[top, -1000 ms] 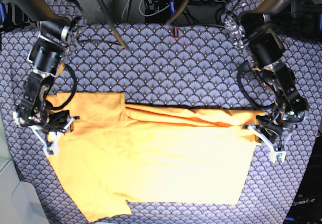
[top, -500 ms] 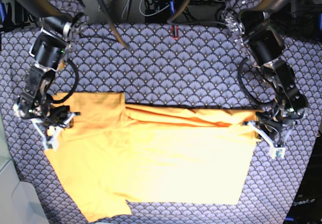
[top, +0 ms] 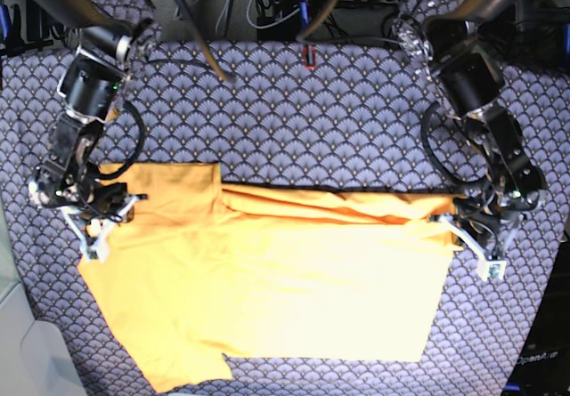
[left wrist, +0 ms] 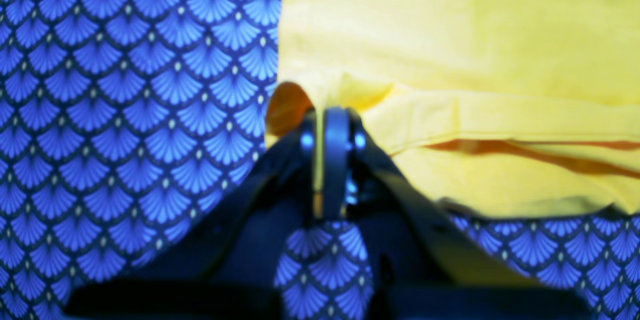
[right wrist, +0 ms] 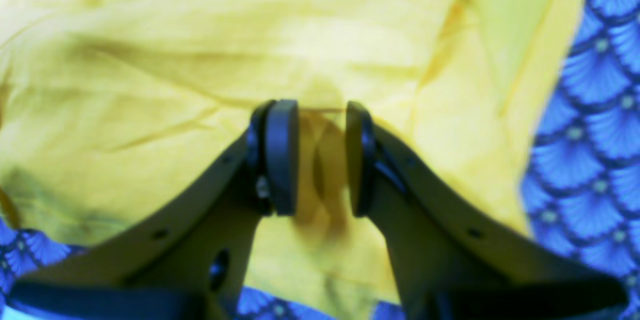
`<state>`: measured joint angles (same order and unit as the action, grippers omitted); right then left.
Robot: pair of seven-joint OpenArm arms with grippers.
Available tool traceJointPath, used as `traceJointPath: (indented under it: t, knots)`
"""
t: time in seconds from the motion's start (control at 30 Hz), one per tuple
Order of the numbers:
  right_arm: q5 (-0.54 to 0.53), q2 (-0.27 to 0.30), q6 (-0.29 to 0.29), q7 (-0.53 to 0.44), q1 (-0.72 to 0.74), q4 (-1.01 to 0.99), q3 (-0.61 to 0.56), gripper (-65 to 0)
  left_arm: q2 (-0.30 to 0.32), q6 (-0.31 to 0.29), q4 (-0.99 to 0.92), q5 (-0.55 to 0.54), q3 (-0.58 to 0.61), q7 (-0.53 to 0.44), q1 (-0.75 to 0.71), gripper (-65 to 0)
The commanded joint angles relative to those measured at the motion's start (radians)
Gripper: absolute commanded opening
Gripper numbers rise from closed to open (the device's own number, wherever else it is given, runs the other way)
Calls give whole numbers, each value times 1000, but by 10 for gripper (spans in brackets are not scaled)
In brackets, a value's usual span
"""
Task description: Fold the T-shirt properly
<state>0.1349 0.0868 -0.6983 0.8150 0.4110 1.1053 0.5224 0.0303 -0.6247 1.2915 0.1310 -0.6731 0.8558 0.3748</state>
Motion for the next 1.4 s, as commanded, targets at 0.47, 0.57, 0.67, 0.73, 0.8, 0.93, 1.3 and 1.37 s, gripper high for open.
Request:
traceJointPath:
  t: [0.47,0.57,0.67,0.73,0.8,0.93,1.3,1.37]
  knots:
    - [-14,21,0,-23,30,17,-2,-387,7,-1,23,-14,2,-20,23,-650]
    - [-14,21,0,-23,30,17,0,-370,7,-1,26,-14,2,-20,11,-650]
    - [-14,23,0,-23,30,17,0,-370,7,-1,26,-14,2,-22,11,-650]
    - [-14,23,0,-23,30,17,0,-370,7,-1,26,-14,2,-22,11,-650]
    - [-14,23,0,-23,27,17,2,-370,7,-1,26,-14,2,-22,11,-650]
    - [-14,23,0,-23,25,17,41,-370,7,-1,26,-14,2,-22,11,-650]
    - [-14,20,0,-23,2,17,71,-371,7,-1,26,-14,2,-22,11,-650]
    - [-14,8,0,-23,-1,17,69,-372,7,-1,26,-14,2,-22,11,-650]
